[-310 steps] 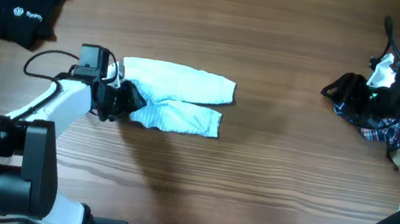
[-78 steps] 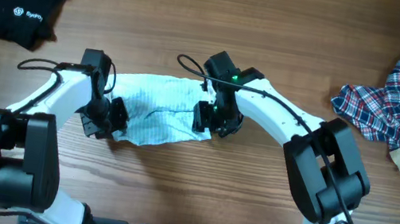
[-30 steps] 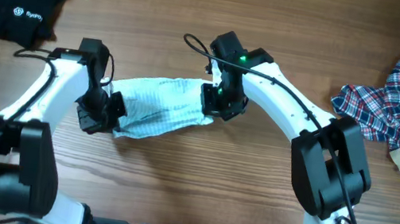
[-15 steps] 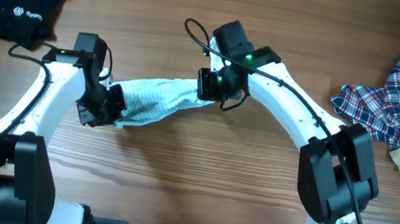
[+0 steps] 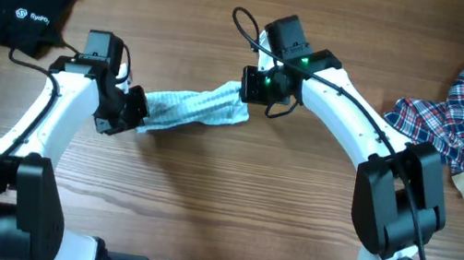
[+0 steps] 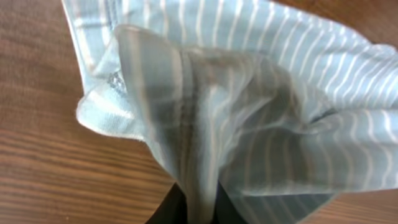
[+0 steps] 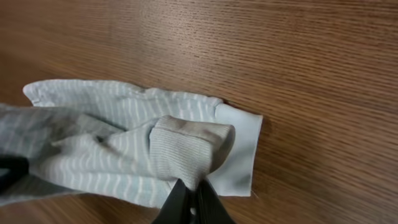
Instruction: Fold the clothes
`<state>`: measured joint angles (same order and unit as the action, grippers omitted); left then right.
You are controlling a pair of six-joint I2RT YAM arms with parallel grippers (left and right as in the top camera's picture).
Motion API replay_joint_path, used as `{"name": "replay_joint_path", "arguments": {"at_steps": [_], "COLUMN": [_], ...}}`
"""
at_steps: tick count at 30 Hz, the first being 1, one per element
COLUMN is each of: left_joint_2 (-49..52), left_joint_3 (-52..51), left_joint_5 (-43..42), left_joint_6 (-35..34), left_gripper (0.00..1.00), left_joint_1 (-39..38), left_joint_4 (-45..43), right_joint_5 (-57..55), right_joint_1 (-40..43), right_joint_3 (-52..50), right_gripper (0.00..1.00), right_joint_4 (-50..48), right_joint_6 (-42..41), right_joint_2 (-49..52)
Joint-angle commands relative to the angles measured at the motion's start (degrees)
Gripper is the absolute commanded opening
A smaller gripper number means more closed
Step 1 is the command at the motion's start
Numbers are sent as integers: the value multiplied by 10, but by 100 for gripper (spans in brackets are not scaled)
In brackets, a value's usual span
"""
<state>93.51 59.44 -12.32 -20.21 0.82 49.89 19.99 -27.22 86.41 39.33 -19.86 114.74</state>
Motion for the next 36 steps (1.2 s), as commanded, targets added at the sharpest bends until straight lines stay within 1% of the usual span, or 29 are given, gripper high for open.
{"name": "replay_joint_path", "arguments": {"at_steps": [1,11,15,23,26,27,28,29,31,36], "left_joint_2": [-12,-12,-11,-11,-11,-11,-11,-11,-11,-11], "left_joint_3": [10,10,10,10,10,10,10,10,10,10], "left_joint_5": [-3,18,33,63,71,76,79,80,82,81], "left_joint_6": [3,3,3,5,5,5,5,5,5,5], "left_gripper": [12,13,13,13,23,28,36,40,44,45], "left_joint_1": [2,2,2,2,2,2,2,2,2,2], "left_joint_4": [-16,-42,-47,-104,-119,-122,-122,-122,-123,-120], "right_joint_5": [-21,-23,-48,-65,-66,-66,-66,-66,-68,-67], "right_joint_1": [2,2,2,2,2,2,2,2,2,2], "right_joint_3": [10,10,10,10,10,10,10,9,9,9], "right_gripper": [4,4,4,4,4,4,5,5,5,4], "right_joint_4": [-3,-17,-17,-29,-29,-29,-29,-29,-30,-28], "right_joint_6": [2,2,2,2,3,3,3,3,3,1], "right_joint_2": [-11,-6,-6,-6,-6,-6,-6,-6,-6,-6]}}
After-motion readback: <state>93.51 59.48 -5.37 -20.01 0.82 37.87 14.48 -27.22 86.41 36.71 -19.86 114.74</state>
